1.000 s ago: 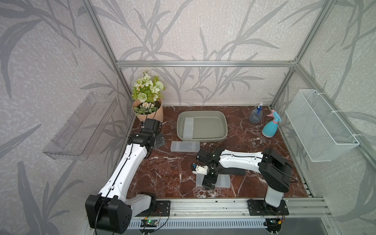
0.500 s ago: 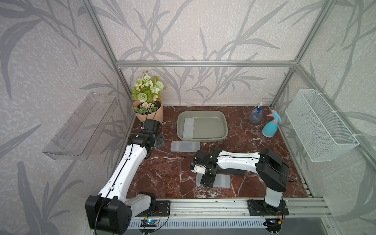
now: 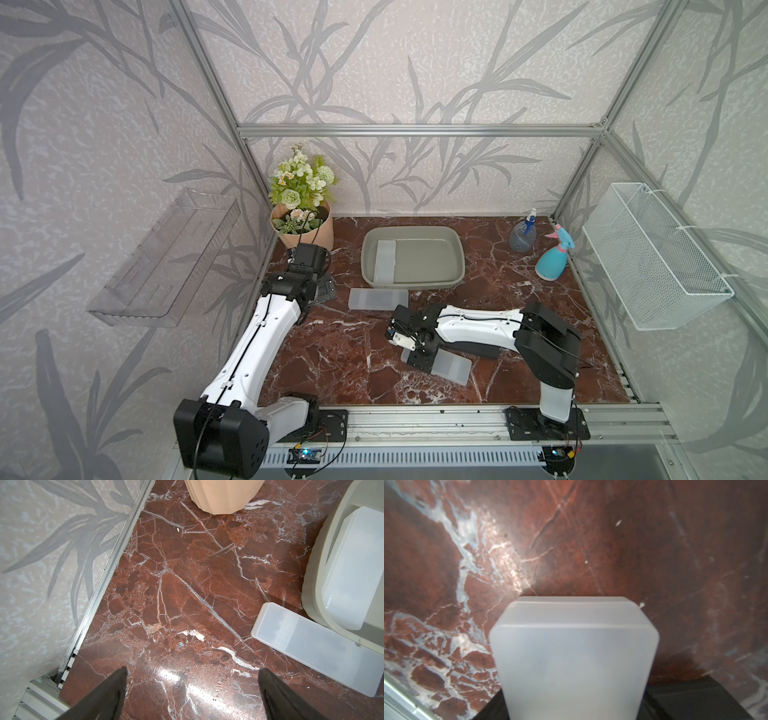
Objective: Put the pencil case into the storage box
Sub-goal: Pick up the pencil case from the center of the board, then place the pencil case at the storage box.
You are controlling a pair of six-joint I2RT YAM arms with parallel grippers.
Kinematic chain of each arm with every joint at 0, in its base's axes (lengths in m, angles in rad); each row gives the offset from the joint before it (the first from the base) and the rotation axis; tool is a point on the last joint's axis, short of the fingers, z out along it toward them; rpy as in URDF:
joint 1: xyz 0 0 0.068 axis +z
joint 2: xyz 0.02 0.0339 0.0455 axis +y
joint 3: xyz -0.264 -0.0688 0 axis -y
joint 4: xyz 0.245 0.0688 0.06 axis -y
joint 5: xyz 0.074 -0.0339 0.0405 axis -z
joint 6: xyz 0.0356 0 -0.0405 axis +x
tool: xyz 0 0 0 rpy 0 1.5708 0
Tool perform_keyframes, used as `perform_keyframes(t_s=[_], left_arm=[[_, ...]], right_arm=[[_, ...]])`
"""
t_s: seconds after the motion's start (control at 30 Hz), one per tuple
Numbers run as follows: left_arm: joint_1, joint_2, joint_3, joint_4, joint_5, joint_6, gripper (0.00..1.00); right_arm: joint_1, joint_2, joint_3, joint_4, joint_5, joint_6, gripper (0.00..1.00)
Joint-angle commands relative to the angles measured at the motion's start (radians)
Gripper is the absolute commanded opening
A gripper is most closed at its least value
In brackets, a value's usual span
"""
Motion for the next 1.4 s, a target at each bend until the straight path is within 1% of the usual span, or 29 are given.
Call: perform_keyframes(t_s=[0.0,0.1,0.2,0.3,0.4,0.43,0.5,0.6,0.63,0.67,0.73,0.83,0.9,1.0,1.37], left_arm=[[0.007,-0.017,0.004,-0.012,-0.030,-0.002,1.00],[0.008,-0.015,0.008,-0.011,-0.031,-0.002,1.00],[0.009,-0.010,0.012,-0.007,-0.030,-0.003,1.00],[0.009,-0.006,0.017,-0.005,-0.026,-0.008,1.00],[0.008,0.002,0.023,0.000,-0.018,-0.012,1.00],[0.010,0.004,0.026,0.001,-0.014,-0.014,1.00],[0.008,0.006,0.029,0.002,-0.009,-0.016,1.00],[0.008,0.003,0.031,0.005,0.000,-0.016,1.00],[0.008,0.001,0.031,0.003,0.001,-0.017,1.00],[0.008,-0.002,0.031,0.002,-0.001,-0.017,1.00],[0.009,-0.007,0.033,-0.001,-0.004,-0.015,1.00],[0.009,-0.015,0.038,-0.005,-0.010,-0.014,1.00],[0.009,-0.018,0.038,-0.005,-0.014,-0.014,1.00],[0.009,-0.021,0.040,-0.003,-0.011,-0.018,1.00],[0.009,0.001,0.047,0.007,0.001,-0.022,1.00]], right_arm=[[-0.002,-0.030,0.137,-0.122,0.019,0.011,0.68],[-0.022,-0.028,0.285,-0.238,0.008,0.030,0.65],[-0.072,-0.029,0.420,-0.314,0.022,0.095,0.63],[-0.143,0.010,0.609,-0.391,0.084,0.126,0.63],[-0.264,0.128,0.881,-0.491,0.139,0.204,0.62],[-0.303,0.189,1.008,-0.528,0.171,0.232,0.62],[-0.353,0.279,1.188,-0.559,0.212,0.254,0.62],[-0.415,0.459,1.503,-0.590,0.262,0.286,0.62],[-0.431,0.513,1.588,-0.585,0.272,0.287,0.62],[-0.444,0.545,1.626,-0.562,0.286,0.291,0.62],[-0.465,0.566,1.608,-0.491,0.289,0.291,0.63],[-0.487,0.560,1.524,-0.379,0.289,0.294,0.64],[-0.500,0.581,1.523,-0.346,0.284,0.298,0.64],[-0.526,0.630,1.563,-0.347,0.266,0.326,0.64],[-0.594,0.739,1.540,-0.363,0.180,0.412,0.65]])
